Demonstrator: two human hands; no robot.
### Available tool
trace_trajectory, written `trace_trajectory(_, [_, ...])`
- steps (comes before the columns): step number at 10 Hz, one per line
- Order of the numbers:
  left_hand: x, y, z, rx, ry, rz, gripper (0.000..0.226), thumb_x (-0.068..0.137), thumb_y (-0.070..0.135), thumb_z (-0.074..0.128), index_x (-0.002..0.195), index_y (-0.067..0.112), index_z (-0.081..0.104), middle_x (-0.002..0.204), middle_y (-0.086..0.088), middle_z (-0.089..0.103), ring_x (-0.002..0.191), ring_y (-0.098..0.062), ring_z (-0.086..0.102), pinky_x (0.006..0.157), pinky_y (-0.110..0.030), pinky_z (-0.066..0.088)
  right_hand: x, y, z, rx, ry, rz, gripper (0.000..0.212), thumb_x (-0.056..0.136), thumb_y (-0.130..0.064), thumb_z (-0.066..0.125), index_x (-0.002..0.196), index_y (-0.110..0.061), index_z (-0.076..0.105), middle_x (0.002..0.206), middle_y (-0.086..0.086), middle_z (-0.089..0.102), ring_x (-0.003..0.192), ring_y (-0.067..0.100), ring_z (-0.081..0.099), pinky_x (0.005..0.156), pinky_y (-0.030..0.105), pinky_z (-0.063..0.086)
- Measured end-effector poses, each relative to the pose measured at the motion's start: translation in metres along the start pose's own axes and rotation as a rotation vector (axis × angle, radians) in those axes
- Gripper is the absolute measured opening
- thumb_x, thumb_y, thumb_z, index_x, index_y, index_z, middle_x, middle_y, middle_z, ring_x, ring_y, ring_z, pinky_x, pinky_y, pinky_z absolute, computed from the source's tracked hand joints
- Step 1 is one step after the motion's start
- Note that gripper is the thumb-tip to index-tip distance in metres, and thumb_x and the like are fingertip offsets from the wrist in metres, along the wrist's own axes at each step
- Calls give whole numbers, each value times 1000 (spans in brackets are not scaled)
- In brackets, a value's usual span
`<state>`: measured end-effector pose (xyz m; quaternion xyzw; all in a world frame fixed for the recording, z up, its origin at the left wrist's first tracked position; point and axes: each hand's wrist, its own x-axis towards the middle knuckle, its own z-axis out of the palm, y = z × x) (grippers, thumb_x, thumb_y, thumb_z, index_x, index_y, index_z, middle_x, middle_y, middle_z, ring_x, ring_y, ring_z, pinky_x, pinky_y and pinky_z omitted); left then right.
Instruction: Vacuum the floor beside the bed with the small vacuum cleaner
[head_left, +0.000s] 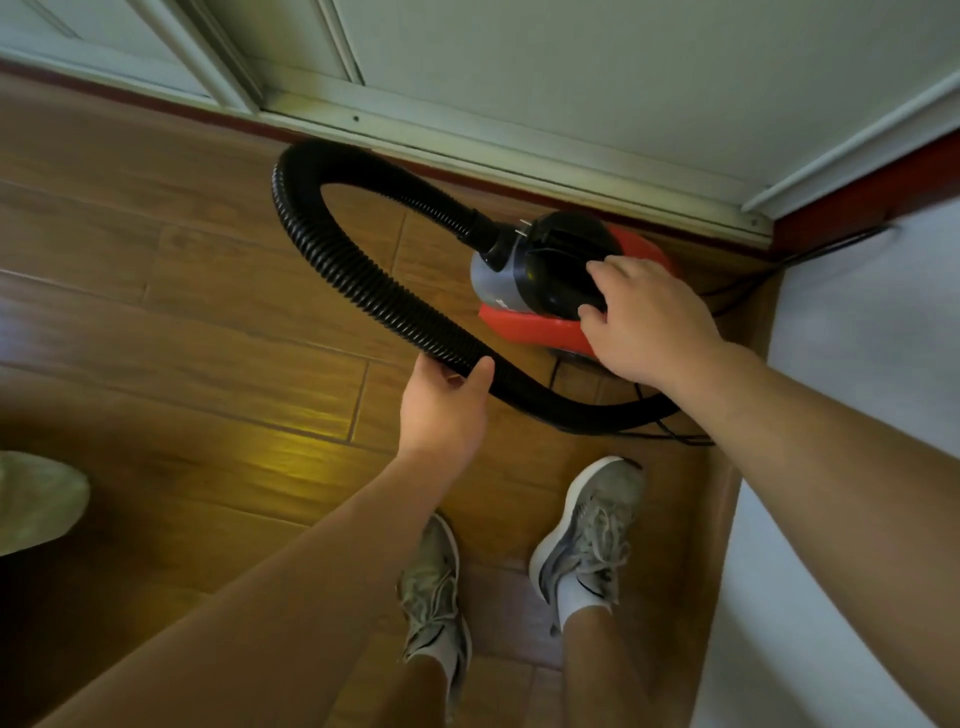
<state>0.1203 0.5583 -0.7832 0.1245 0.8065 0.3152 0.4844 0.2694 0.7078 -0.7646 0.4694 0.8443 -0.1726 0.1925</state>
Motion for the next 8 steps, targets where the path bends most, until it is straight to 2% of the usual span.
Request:
trace_trajectory(1, [-9, -2, -5, 90, -26, 26, 32, 98, 39, 61, 126, 24, 58, 110, 11, 66, 106, -12, 62, 85, -27, 45, -19, -7, 2, -6, -16, 15, 56, 103, -39, 38, 153, -14, 31, 158, 8, 34, 146, 28, 29, 114, 45, 34])
trace_trajectory(2, [-17, -4, -10, 172, -69, 57, 36, 100, 42, 57, 132, 25, 55, 117, 11, 57, 105, -14, 60, 86, -32, 49, -34, -11, 4, 6, -4, 28, 56, 103, -38, 37, 154, -14, 31, 159, 9, 34, 146, 28, 29, 114, 44, 34])
trace_trajectory(3, [-23, -8, -14, 273, -109, 92, 42, 97, 49, 55, 135, 29, 55, 124, 0, 58, 106, -28, 64, 90, -47, 56, -47, -14, 3, 3, 5, 25, 56, 103, -39, 37, 154, -14, 31, 159, 9, 33, 146, 28, 29, 115, 45, 33])
trace_trajectory(4, [-31, -11, -16, 318, -133, 93, 50, 96, 51, 54, 141, 30, 51, 124, 6, 47, 114, -25, 59, 99, -48, 53, -59, -15, 2, -2, 18, 14, 56, 104, -39, 36, 153, -14, 31, 159, 9, 33, 146, 28, 30, 115, 45, 34])
trace_trajectory(5, [-39, -16, -20, 389, -142, 98, 61, 94, 53, 57, 148, 27, 45, 135, 5, 42, 134, -24, 44, 112, -48, 43, -72, -16, -1, -22, 30, 4, 56, 104, -38, 36, 153, -13, 30, 159, 10, 33, 146, 29, 30, 114, 45, 34])
trace_trajectory(6, [-43, -29, -25, 435, -116, 113, 74, 89, 59, 58, 151, 23, 40, 156, -1, 34, 146, -26, 32, 117, -50, 37, -85, -16, -3, -46, 31, -10, 56, 104, -38, 37, 154, -13, 30, 158, 10, 34, 145, 29, 30, 113, 45, 35])
trace_trajectory(7, [-58, -37, -34, 454, -76, 103, 84, 91, 58, 59, 158, 18, 28, 166, -4, 21, 153, -26, 18, 121, -50, 30, -99, -23, -1, -32, 45, -14, 56, 103, -37, 37, 153, -13, 31, 157, 10, 36, 144, 29, 32, 113, 45, 36])
trace_trajectory(8, [-73, -48, -46, 495, -25, 154, 81, 96, 54, 57, 159, 16, 24, 168, -5, 15, 155, -25, 10, 125, -48, 22, -111, -34, 6, -44, 87, -36, 55, 103, -37, 38, 152, -12, 34, 154, 10, 40, 142, 29, 37, 111, 45, 38])
